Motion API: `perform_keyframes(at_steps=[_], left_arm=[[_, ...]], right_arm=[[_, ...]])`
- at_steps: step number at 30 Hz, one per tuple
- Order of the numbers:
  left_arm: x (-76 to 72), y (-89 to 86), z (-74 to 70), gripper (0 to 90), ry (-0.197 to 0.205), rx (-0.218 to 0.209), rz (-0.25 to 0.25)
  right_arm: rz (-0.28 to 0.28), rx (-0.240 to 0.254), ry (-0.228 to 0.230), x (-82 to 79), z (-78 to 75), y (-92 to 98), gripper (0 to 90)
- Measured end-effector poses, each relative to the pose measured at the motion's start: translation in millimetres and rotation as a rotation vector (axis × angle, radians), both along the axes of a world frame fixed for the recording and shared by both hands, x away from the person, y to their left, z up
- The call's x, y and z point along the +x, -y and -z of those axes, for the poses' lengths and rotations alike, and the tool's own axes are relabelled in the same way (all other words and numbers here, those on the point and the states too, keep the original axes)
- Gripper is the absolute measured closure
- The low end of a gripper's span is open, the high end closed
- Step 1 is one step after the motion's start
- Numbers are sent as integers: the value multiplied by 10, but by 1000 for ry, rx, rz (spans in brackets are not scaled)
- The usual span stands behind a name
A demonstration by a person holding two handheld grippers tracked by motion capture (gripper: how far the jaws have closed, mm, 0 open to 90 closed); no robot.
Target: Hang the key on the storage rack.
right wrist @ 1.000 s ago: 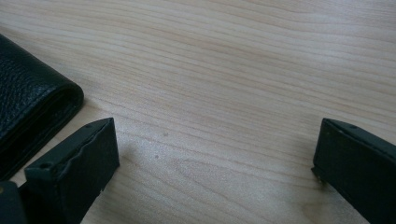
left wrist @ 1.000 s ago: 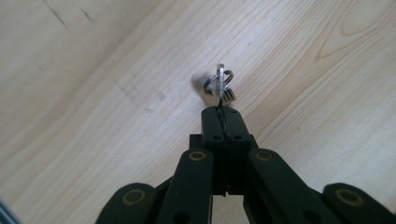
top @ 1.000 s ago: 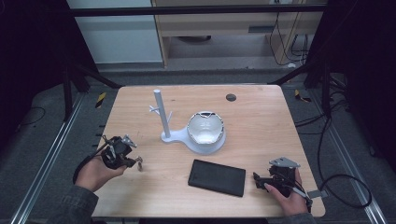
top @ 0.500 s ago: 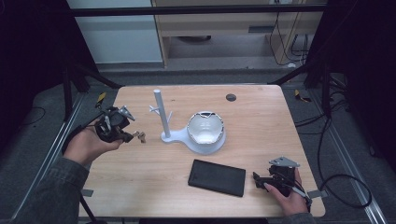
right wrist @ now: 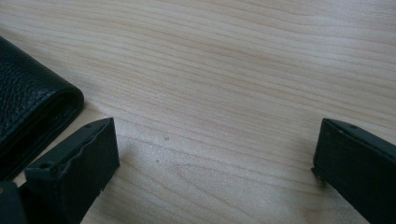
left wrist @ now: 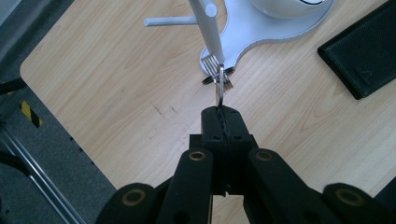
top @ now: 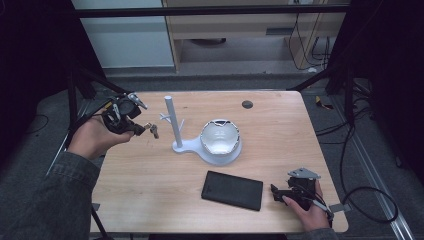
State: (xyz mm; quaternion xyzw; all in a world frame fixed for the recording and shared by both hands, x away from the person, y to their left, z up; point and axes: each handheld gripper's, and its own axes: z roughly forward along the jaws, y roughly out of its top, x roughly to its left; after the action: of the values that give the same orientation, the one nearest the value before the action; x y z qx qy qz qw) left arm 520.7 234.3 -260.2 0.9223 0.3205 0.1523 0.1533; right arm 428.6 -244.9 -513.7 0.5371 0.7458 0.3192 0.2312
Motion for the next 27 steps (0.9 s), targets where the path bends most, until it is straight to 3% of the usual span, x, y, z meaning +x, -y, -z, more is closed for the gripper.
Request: perform_keyframes(at_steps=[27], left_arm=[[48,103,-52,898,2,27,5]], right_arm=[[0,0,0,1,0,-3,4]])
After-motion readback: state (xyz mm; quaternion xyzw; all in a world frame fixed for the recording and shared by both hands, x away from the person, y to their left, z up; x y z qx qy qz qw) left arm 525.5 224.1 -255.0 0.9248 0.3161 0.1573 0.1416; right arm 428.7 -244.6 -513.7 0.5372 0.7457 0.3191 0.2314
